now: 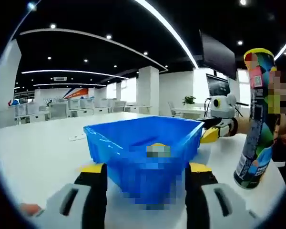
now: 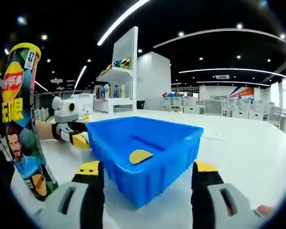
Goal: Open the lid of the chip container on the table, take out the chips, place them into the box in front of the container, and close the lid
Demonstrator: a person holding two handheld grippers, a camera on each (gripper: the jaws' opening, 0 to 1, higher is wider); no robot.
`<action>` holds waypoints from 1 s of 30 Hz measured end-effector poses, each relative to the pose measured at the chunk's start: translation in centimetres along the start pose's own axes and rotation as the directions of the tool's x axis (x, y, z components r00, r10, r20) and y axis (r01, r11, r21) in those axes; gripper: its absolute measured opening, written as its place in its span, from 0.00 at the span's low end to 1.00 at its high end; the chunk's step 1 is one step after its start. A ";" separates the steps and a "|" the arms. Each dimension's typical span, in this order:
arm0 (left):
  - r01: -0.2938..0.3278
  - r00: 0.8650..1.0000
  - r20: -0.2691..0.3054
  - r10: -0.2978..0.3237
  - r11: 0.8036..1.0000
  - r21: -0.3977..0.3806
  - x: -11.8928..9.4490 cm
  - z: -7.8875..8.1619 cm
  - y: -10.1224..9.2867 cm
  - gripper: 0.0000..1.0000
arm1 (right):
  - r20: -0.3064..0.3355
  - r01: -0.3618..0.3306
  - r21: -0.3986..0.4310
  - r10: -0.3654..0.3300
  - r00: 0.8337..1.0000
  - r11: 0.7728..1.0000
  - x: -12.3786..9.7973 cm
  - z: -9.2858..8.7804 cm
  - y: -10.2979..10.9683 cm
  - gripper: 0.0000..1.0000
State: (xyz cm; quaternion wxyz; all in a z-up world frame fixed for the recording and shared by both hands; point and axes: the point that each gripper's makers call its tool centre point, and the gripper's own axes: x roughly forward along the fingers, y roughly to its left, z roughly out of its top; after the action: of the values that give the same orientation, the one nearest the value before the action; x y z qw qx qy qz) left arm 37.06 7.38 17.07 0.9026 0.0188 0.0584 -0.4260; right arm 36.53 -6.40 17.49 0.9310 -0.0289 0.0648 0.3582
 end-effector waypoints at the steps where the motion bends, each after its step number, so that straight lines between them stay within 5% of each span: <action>1: -0.012 1.000 -0.002 0.012 1.000 0.004 -0.1 0.0 0.3 0.60 | -0.009 0.004 0.008 -0.004 1.000 1.000 -0.1 -0.2 0.0 0.60; 3: -0.003 1.000 -0.001 0.003 1.000 -0.027 -0.4 0.0 0.3 0.55 | -0.023 -0.030 0.059 0.032 0.999 0.998 -0.6 -0.3 0.8 0.51; 7: -0.038 0.998 -0.043 0.038 0.999 -0.012 -1.1 -0.6 0.7 0.40 | -0.067 0.015 0.036 -0.012 0.998 0.999 -1.3 -1.0 -0.4 0.34; 20: -0.058 0.996 -0.057 0.061 0.997 0.048 -1.5 -0.7 0.0 0.37 | -0.076 0.024 -0.037 -0.027 0.997 0.999 -1.9 -0.9 1.0 0.29; 30: -0.053 0.998 -0.013 0.055 0.996 0.076 -1.1 1.3 0.2 0.37 | -0.054 0.024 0.000 -0.024 0.998 1.000 -1.4 -0.1 -0.9 0.29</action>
State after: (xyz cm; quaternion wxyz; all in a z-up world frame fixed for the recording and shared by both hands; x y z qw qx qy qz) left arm 36.65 8.28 18.46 0.9120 0.0578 0.0483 -0.4033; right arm 36.07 -8.02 17.64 0.9332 -0.0392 0.0898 0.3458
